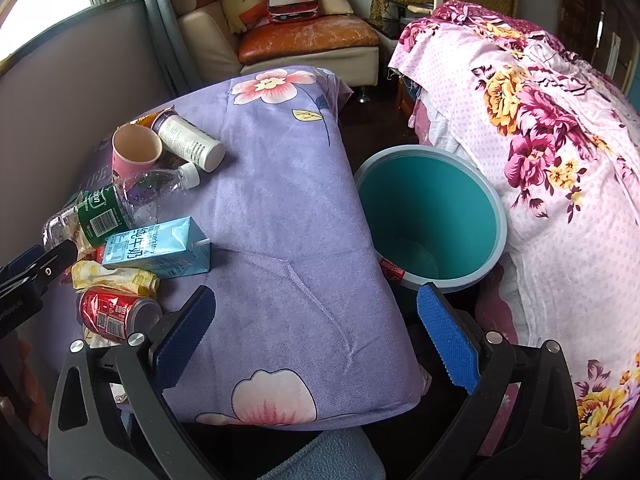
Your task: Collect trash
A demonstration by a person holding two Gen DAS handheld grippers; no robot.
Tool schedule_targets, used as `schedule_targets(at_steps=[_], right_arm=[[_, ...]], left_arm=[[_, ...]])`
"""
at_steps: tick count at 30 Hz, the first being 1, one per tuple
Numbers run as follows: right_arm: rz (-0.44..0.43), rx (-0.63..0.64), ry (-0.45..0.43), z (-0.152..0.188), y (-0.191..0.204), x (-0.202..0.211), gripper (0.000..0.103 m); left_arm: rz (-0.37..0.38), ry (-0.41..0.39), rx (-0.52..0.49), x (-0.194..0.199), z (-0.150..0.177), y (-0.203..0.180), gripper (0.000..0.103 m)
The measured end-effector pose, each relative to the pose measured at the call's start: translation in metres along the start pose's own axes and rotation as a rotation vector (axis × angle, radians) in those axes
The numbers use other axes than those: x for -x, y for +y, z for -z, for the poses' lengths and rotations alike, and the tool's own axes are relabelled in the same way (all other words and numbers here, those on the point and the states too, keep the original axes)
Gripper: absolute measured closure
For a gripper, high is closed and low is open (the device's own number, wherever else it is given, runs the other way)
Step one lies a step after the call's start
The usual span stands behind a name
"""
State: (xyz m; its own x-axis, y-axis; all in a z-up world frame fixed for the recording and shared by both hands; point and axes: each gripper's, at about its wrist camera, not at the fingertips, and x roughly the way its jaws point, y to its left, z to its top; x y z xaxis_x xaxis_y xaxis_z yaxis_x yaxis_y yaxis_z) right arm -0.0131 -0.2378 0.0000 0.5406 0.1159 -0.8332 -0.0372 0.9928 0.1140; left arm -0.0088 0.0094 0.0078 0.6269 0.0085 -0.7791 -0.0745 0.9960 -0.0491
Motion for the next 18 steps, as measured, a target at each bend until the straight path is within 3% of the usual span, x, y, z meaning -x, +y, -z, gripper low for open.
schedule_targets(at_steps=[10, 18], right_arm=[[0.0, 0.004, 0.001, -0.001, 0.002, 0.001, 0.006], [-0.015, 0.019, -0.002, -0.003, 0.005, 0.006, 0.006]], left_arm=[[0.004, 0.007, 0.011, 0.0, 0.0, 0.001, 0.004], [0.025, 0.049, 0.078, -0.005, 0.01, 0.029, 0.004]])
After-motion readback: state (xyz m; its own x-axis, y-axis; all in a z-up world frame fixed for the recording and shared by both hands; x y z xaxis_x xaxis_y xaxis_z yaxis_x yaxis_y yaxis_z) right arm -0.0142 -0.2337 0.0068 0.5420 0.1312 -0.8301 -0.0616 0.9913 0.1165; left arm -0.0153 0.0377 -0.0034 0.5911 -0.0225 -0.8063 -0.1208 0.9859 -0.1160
